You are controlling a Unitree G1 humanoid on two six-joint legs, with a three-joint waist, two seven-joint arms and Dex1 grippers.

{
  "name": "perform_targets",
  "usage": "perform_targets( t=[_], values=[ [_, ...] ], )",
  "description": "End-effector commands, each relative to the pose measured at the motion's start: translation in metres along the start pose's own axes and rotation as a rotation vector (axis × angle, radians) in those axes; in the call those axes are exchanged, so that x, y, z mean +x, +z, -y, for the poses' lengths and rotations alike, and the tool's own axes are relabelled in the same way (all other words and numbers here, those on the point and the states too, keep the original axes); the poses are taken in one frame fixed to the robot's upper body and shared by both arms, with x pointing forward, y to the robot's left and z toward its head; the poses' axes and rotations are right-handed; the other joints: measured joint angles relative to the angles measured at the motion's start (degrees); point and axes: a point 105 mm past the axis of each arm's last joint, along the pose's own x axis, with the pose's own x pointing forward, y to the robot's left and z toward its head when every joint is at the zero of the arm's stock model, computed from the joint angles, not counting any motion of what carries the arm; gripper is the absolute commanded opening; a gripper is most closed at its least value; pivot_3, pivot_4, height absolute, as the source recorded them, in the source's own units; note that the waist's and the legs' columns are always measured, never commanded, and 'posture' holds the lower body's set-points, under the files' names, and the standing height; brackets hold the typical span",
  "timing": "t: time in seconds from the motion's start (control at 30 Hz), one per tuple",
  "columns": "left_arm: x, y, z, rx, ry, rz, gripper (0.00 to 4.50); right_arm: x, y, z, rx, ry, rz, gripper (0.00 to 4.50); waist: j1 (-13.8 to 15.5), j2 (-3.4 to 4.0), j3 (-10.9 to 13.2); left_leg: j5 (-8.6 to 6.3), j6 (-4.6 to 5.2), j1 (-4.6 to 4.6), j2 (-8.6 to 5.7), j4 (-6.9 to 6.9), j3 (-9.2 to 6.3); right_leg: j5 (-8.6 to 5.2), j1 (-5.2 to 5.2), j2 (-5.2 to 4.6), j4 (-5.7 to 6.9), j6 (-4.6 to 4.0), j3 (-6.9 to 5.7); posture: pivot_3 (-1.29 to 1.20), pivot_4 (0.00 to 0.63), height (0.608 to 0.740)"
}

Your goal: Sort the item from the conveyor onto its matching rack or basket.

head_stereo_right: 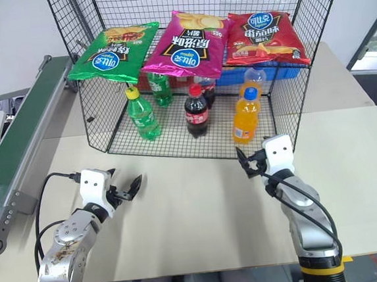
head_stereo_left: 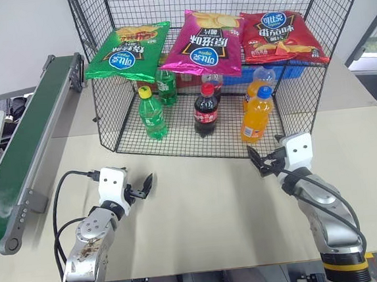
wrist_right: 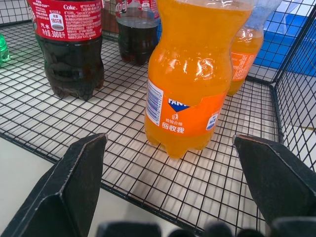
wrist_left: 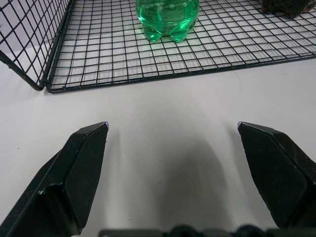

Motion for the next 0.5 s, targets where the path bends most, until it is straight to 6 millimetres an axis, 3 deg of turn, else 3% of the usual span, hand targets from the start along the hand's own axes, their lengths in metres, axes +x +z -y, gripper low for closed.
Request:
perform_targets(
  t=[0.03,0.13,0.4,0.5],
  values=[
    [-0.008,0.020,-0.009,0.048,-0.049,0.062,4.49,-0.005,0.022,0.002,-0.043,0.047,0.070,4.50,0.02,0.00,0.00,0.00,0.00,0.00,0.00,0.00,0.00,0.00,0.00,0.00,0.00,0.00,0.00,0.00,0.150,0.740],
    [-0.014,0.050,-0.024,0.031,-0.110,0.129,4.49,-0.008,0.046,0.005,-0.100,0.151,0.122,4.50,-0.01,0.01,0.01,0.00,0.00,-0.01,0.00,0.01,0.00,0.00,-0.03,0.02,0.02,0.00,-0.02,0.00,0.150,0.740],
    [-0.026,0.108,-0.014,-0.048,-0.271,0.262,4.49,-0.020,0.108,0.003,-0.135,0.312,0.247,4.50,0.02,-0.01,0.02,-0.03,0.06,0.02,-0.02,0.03,-0.02,-0.03,0.11,0.01,-0.02,0.06,-0.09,0.00,0.150,0.740],
    [-0.033,0.126,-0.021,-0.053,-0.280,0.306,4.49,-0.024,0.128,0.004,-0.163,0.327,0.284,4.50,-0.07,-0.01,0.02,-0.03,0.06,0.01,0.00,0.06,-0.07,-0.03,0.09,0.02,0.01,0.06,-0.09,0.00,0.150,0.740]
  ],
)
